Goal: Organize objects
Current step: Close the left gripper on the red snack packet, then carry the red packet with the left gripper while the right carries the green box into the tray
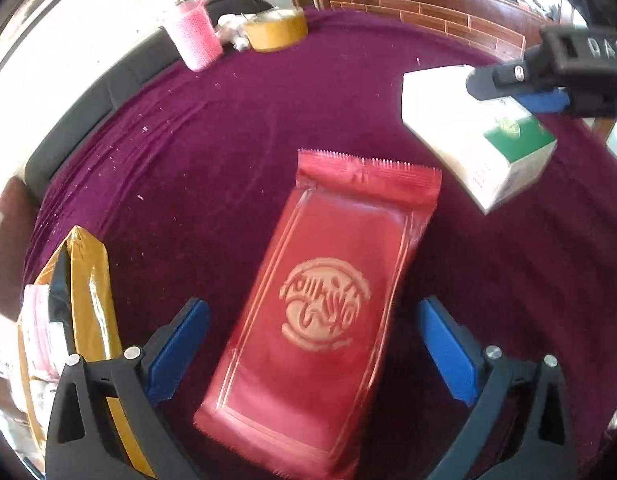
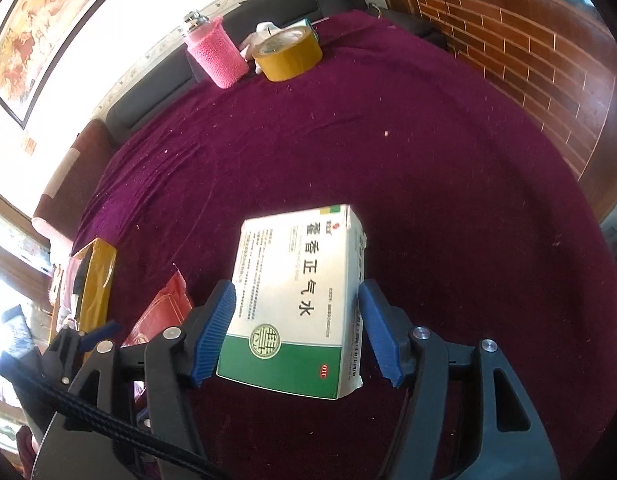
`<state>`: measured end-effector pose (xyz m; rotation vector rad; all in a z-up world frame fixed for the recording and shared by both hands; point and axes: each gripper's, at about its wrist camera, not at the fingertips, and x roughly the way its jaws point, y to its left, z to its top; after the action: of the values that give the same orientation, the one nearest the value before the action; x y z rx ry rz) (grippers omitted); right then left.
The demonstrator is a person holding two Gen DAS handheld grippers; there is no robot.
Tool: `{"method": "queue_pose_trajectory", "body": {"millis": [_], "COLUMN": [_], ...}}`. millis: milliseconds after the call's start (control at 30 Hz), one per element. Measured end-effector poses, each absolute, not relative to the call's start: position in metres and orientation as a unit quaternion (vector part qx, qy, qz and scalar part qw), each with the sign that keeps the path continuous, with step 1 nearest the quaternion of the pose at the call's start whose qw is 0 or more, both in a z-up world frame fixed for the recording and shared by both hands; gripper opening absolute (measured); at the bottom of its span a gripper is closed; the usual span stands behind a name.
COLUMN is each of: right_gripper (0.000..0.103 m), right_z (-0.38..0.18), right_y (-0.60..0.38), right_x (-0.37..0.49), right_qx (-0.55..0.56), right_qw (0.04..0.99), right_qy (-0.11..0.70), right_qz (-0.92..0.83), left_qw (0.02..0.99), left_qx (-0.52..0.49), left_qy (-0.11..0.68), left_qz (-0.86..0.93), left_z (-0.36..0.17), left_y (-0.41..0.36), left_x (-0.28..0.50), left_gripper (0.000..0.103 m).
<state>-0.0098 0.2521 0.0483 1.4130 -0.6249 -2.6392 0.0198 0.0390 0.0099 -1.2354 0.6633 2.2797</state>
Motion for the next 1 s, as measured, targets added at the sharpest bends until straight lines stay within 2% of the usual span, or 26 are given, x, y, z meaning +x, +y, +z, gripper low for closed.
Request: {"method": "queue_pose_trajectory", "body": {"millis": [33, 67, 133, 167, 300, 433, 467, 533, 633, 700, 733, 767, 833, 1000], "right_gripper": [0.071, 0.072, 0.072, 0.072, 0.074, 0.074, 0.079, 0.082, 0.081, 0.075, 0.048, 0.04, 0.039, 0.039], "right_z": [0.049, 0.048, 0.045, 0.043, 0.041, 0.048, 0.048, 0.045, 0.041, 0.035, 0.03, 0.026, 0.029, 0.053], "right_y": [0.25, 0.248, 0.245, 0.243, 0.236, 0.219, 0.214, 0.208, 0.201, 0.191, 0.187, 0.183, 0.18, 0.177], "right_x": [-0.01, -0.012, -0.014, -0.015, -0.019, -0.02, -0.022, -0.024, -0.026, -0.029, -0.031, -0.031, -0.026, -0.009], "right_qx": [0.464, 0.47, 0.478, 0.483, 0.492, 0.493, 0.498, 0.5, 0.496, 0.511, 0.524, 0.534, 0.524, 0.499], "right_qw": [0.035, 0.029, 0.027, 0.025, 0.023, 0.017, 0.008, 0.01, 0.015, 0.028, 0.034, 0.038, 0.043, 0.094], "right_qy": [-0.195, -0.183, -0.176, -0.175, -0.181, -0.139, -0.118, -0.11, -0.102, -0.08, -0.071, -0.066, -0.054, -0.096], "right_qz": [-0.863, -0.863, -0.86, -0.858, -0.851, -0.859, -0.859, -0.859, -0.862, -0.855, -0.848, -0.842, -0.849, -0.856], "left_qw": [0.234, 0.258, 0.259, 0.257, 0.265, 0.267, 0.268, 0.268, 0.269, 0.269, 0.269, 0.265, 0.25, 0.18], "left_qx": [-0.455, -0.47, -0.467, -0.463, -0.468, -0.466, -0.462, -0.455, -0.439, -0.432, -0.428, -0.423, -0.417, -0.413], "left_qy": [0.229, 0.194, 0.183, 0.18, 0.148, 0.116, 0.105, 0.089, 0.056, 0.032, 0.02, 0.011, -0.002, -0.036], "left_qz": [0.828, 0.821, 0.825, 0.829, 0.83, 0.836, 0.839, 0.845, 0.856, 0.86, 0.863, 0.866, 0.874, 0.892], "left_z": [0.01, 0.012, 0.017, 0.019, 0.023, 0.031, 0.035, 0.041, 0.055, 0.062, 0.066, 0.07, 0.075, 0.084], "left_y": [0.038, 0.034, 0.031, 0.03, 0.021, 0.006, 0.002, -0.006, -0.02, -0.032, -0.039, -0.048, -0.065, -0.128], "left_x": [0.018, 0.016, 0.019, 0.022, 0.029, 0.041, 0.047, 0.049, 0.056, 0.06, 0.062, 0.066, 0.067, 0.075], "left_gripper": [0.089, 0.065, 0.049, 0.045, 0.043, 0.041, 0.041, 0.041, 0.041, 0.041, 0.041, 0.041, 0.041, 0.041]}}
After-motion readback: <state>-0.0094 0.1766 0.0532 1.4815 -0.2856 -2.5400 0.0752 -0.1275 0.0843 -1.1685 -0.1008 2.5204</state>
